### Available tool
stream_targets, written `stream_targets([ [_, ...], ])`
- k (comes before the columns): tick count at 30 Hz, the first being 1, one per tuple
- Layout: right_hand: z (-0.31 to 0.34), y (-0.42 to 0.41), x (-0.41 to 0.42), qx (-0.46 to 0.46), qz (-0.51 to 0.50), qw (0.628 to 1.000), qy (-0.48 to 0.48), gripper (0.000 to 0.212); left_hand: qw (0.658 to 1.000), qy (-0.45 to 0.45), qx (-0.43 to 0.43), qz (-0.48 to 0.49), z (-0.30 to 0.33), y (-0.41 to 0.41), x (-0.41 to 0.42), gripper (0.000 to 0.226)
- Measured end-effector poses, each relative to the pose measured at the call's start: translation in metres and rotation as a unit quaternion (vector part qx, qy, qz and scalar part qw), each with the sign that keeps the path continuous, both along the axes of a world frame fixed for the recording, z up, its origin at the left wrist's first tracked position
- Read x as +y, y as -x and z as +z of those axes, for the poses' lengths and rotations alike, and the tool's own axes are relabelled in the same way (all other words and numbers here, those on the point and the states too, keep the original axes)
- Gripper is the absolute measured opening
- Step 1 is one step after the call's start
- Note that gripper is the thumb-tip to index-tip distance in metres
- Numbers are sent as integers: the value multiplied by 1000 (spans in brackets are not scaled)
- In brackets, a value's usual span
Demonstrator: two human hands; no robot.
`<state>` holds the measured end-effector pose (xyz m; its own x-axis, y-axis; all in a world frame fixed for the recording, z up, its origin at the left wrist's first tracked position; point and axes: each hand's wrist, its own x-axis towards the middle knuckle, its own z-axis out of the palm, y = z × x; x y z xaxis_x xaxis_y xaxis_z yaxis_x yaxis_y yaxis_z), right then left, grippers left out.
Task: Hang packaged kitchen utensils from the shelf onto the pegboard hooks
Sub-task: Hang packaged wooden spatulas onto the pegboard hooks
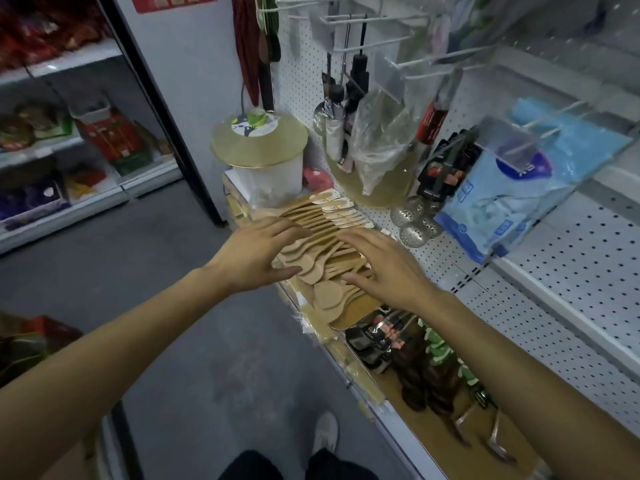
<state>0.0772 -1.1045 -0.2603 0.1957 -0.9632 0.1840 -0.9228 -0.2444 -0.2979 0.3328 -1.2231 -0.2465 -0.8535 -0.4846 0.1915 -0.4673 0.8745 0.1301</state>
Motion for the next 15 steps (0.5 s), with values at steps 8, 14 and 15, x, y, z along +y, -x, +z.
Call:
stream_targets([
  [8, -46, 21, -45, -8, -61, 996, -61, 66, 996, -40, -40, -70, -55, 39, -90, 61],
  [14, -123, 21, -64, -30, -191, 969, -151, 63, 980, -94, -103, -139, -144, 77, -157, 62],
  [15, -139, 22, -66, -37, -214, 961, -170, 64, 977, -104, -114, -147, -162, 86, -166, 63],
])
